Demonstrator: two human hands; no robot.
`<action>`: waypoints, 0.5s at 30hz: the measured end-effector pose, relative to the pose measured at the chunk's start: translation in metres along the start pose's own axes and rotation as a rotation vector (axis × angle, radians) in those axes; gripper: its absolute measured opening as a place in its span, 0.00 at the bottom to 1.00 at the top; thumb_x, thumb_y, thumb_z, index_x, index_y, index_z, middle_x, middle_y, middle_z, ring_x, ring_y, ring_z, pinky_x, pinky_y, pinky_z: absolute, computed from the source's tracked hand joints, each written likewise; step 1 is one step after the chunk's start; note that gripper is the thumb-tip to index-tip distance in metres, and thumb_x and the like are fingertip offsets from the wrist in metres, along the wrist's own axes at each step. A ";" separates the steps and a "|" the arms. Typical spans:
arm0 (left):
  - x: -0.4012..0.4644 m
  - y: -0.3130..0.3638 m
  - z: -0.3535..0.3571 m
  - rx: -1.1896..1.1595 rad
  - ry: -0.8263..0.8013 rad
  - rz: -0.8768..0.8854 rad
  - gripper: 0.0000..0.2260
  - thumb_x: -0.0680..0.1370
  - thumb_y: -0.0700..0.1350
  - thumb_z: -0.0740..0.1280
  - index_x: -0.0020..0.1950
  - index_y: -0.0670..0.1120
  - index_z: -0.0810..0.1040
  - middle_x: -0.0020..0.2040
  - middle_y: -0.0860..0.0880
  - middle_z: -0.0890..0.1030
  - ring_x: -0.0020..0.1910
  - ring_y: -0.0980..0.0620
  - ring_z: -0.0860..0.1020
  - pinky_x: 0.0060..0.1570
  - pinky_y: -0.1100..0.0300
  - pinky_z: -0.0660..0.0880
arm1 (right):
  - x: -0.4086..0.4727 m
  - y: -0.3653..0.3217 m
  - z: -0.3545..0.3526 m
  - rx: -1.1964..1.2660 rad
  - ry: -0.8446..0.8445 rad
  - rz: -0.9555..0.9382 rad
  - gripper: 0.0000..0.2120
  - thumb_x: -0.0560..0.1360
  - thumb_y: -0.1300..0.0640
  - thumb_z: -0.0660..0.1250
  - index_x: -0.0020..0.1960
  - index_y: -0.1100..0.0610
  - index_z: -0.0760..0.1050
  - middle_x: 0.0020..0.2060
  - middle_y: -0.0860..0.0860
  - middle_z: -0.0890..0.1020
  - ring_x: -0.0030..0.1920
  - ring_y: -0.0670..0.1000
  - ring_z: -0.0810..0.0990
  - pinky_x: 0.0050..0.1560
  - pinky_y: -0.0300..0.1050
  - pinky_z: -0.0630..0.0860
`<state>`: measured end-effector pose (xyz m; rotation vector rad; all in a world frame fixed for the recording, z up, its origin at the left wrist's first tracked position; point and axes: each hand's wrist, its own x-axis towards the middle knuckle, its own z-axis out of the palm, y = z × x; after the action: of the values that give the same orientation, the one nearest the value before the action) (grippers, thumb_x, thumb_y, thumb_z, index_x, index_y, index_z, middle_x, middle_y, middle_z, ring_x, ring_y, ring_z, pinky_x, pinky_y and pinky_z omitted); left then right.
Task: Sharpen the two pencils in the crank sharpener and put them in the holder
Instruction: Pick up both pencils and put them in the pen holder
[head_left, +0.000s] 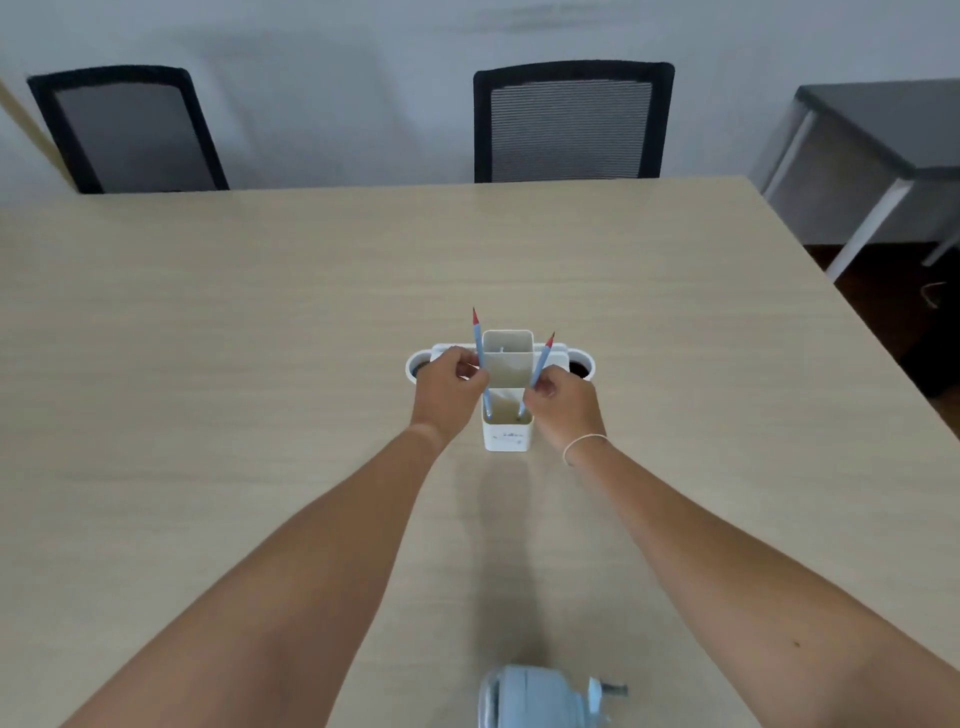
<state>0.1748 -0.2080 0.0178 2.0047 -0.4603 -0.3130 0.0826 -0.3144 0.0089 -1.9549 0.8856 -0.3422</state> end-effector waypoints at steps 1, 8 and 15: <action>0.000 -0.002 0.002 0.023 -0.007 -0.001 0.02 0.73 0.38 0.66 0.43 0.44 0.76 0.38 0.50 0.77 0.36 0.53 0.74 0.42 0.63 0.74 | 0.001 0.003 0.001 -0.019 -0.008 -0.001 0.05 0.70 0.64 0.62 0.40 0.65 0.75 0.36 0.59 0.78 0.39 0.59 0.76 0.39 0.44 0.69; -0.007 -0.014 0.012 0.056 -0.032 -0.073 0.02 0.73 0.37 0.66 0.45 0.42 0.78 0.38 0.50 0.77 0.39 0.52 0.74 0.41 0.65 0.72 | 0.000 0.014 0.008 -0.098 -0.044 -0.053 0.05 0.70 0.63 0.63 0.36 0.57 0.69 0.34 0.54 0.74 0.36 0.55 0.72 0.38 0.43 0.65; -0.009 -0.016 0.011 0.056 -0.019 -0.137 0.01 0.74 0.38 0.66 0.43 0.43 0.76 0.34 0.52 0.75 0.38 0.49 0.74 0.43 0.58 0.76 | -0.006 0.018 0.015 -0.093 -0.010 -0.028 0.07 0.71 0.60 0.63 0.35 0.58 0.68 0.34 0.53 0.73 0.36 0.55 0.71 0.36 0.43 0.65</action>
<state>0.1649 -0.2062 -0.0016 2.0938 -0.3470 -0.4081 0.0789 -0.3062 -0.0136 -2.0542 0.8820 -0.3123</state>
